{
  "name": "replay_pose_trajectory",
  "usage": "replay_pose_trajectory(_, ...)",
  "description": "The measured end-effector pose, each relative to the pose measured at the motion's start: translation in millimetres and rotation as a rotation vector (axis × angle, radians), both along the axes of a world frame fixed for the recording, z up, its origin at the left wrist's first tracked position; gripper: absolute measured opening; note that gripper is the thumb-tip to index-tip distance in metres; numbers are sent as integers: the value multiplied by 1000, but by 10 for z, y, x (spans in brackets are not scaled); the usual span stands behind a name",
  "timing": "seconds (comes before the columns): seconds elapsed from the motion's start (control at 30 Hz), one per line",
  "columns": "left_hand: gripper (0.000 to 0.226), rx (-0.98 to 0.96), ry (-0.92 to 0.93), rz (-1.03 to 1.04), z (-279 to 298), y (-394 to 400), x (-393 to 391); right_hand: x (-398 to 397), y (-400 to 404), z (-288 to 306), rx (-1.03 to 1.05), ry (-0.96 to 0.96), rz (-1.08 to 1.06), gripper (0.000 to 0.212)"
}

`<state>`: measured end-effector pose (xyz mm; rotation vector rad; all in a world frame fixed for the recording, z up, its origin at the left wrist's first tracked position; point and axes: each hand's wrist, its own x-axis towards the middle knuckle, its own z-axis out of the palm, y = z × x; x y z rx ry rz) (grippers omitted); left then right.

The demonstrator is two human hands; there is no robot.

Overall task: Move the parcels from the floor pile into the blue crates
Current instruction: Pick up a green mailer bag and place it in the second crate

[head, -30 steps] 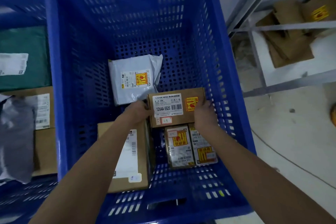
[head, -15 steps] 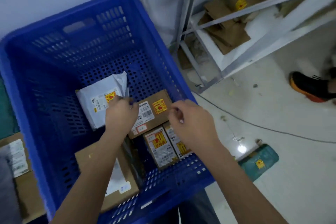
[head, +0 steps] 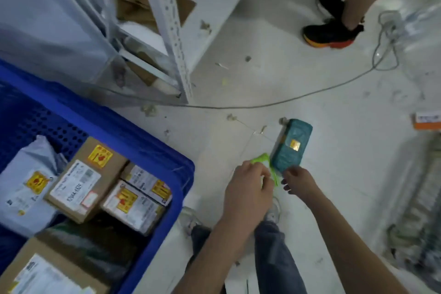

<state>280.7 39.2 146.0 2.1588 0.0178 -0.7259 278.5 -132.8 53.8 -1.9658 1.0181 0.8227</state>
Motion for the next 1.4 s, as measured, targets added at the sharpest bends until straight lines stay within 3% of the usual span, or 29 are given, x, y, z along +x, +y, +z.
replay_pose_trajectory(0.1, 23, 118, 214, -163, -673, -420, -97, -380, -331, -437, 110, 175, -96, 13)
replay_pose_trajectory(0.23, 22, 205, 319, -94, -1475, -770, -203, -818, -748, -968, 180, 310, -179, 24)
replay_pose_trajectory(0.33, 20, 267, 451, -17, -2017, -985, -267, -957, -1047, -1305, 204, 325, -219, 24)
replay_pose_trajectory(0.47, 22, 385, 592, -129, -2655, -1184, -347, -959, -1393, -1765, 171, 311, -197, 21)
replay_pose_trajectory(0.57, 30, 454, 613, -212, -3042, -1241, -379, -916, -1549, -2159, 123, 281, -164, 12)
replay_pose_trajectory(0.63, 28, 466, 602, -210, -3283, -1277, -356, -869, -1606, -2421, 95, 258, -67, 18)
replay_pose_trajectory(0.77, 20, 299, 726, 109, -3824, -1387, -203, -716, -1605, -2920, -52, 341, 372, 27)
replay_pose_trajectory(0.83, 27, 205, 810, 260, -4114, -1438, -112, -605, -1567, -3220, -54, 337, 468, 31)
replay_pose_trajectory(1.03, 59, 93, 874, 384, -5120, -1581, -142, -396, -1427, -4215, 89, 240, 268, 52)
replay_pose_trajectory(1.1, 54, 71, 857, 417, -5322, -1618, -163, -384, -1406, -4428, 13, 238, 264, 50)
replay_pose_trajectory(1.23, 15, -95, 904, 675, -5515, -1649, -151, -444, -1376, -4639, -139, 124, 273, 41)
replay_pose_trajectory(1.4, 23, -185, 922, 742, -5406, -1616, -218, -467, -1331, -4488, 158, 74, -86, 22)
